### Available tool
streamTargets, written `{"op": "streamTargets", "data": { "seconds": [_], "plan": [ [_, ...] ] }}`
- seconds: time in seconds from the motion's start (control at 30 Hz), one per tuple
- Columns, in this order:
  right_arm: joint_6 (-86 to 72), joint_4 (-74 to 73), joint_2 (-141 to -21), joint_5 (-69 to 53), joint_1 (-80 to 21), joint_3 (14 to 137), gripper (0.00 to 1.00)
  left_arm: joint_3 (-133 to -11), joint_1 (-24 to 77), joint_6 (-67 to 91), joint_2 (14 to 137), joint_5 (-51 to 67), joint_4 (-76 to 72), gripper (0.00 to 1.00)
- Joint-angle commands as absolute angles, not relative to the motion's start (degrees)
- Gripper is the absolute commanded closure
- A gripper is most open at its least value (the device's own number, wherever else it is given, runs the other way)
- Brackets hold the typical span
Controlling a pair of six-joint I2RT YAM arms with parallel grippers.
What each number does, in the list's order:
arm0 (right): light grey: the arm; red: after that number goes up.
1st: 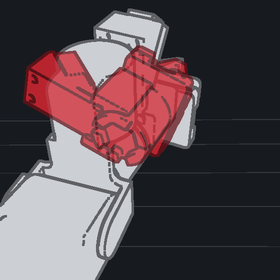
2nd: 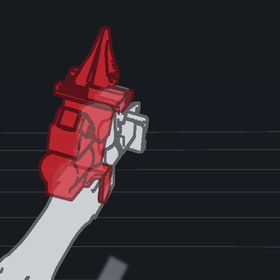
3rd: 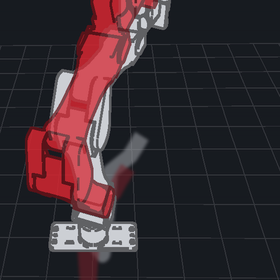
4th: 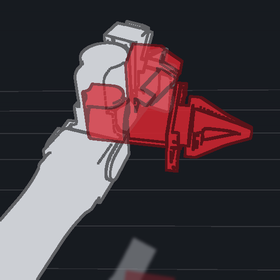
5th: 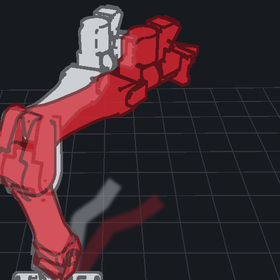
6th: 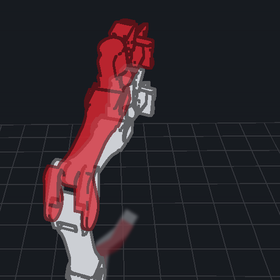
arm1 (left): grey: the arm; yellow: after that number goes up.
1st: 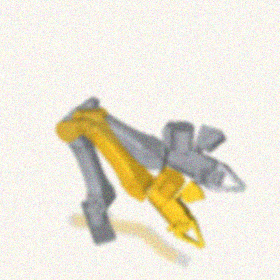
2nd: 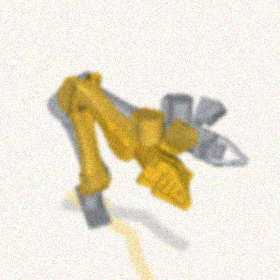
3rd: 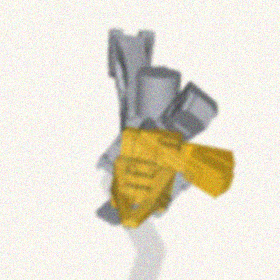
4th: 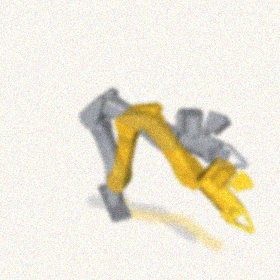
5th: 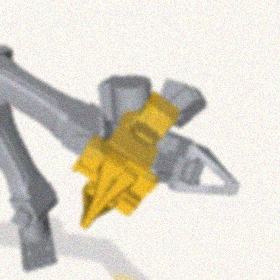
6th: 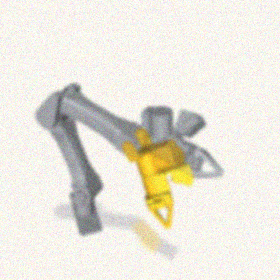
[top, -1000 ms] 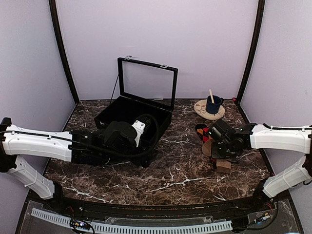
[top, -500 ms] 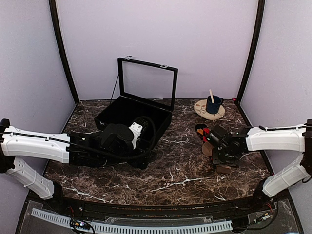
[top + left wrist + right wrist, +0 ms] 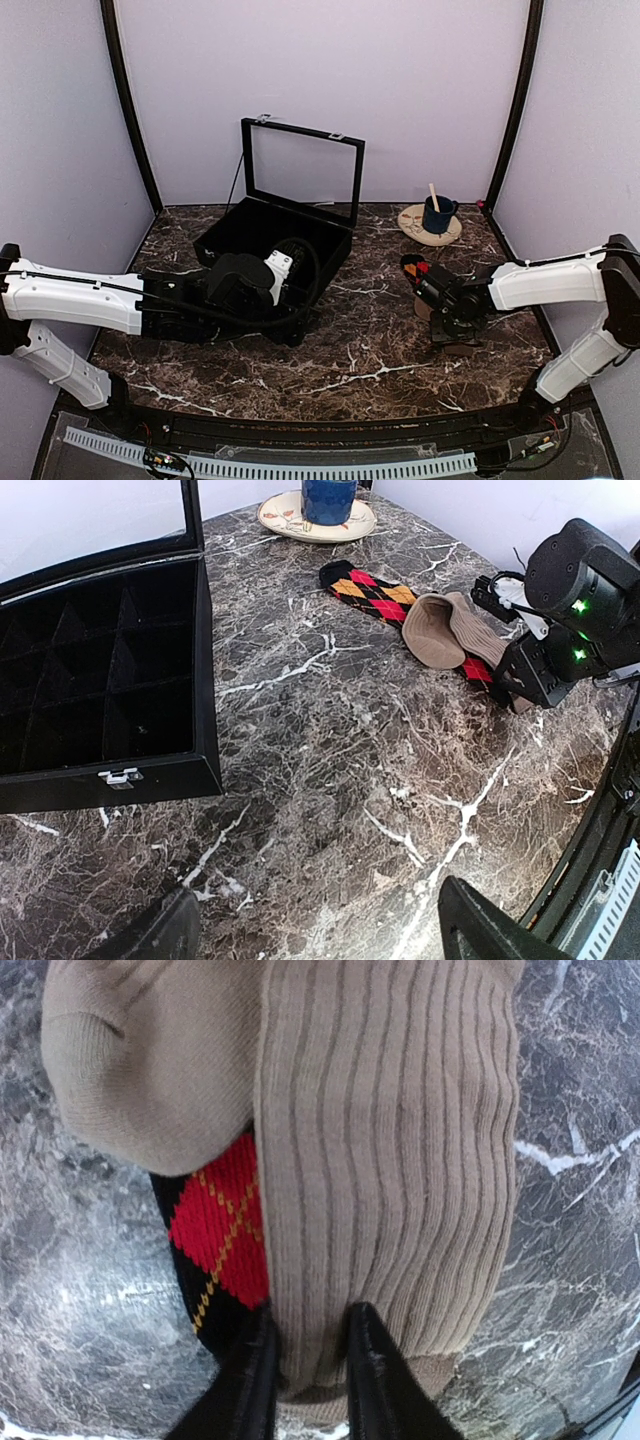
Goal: Roll the socks
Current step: Pick up the sock from the center of the board.
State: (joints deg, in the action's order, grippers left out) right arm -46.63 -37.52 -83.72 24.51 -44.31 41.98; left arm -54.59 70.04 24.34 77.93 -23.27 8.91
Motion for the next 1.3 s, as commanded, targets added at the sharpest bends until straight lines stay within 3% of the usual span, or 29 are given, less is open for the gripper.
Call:
{"op": "streamTargets", "data": {
  "seconds": [0.0,0.27,0.77,1.27],
  "plan": [
    [-47.0,-37.5,-83.8,26.5,-44.9,41.5,0.82,-54.5,70.4,23.6,77.5,-24.2,8.5,0.15],
    [-46.6,-39.8,-80.5,28.0,-44.9,43.4,1.0,-54.4,70.4,23.8,76.9,-24.3,8.5,0.15],
    [-43.2,-52.5,-77.2,33.6,-47.5,61.3,1.0,-53.0,70.4,24.3,72.6,-27.3,8.7,0.15],
    [-44.7,-58.8,-97.8,26.3,-66.5,92.6,1.0,-45.3,70.5,34.1,53.6,-38.9,19.3,0.16]
  ]
}}
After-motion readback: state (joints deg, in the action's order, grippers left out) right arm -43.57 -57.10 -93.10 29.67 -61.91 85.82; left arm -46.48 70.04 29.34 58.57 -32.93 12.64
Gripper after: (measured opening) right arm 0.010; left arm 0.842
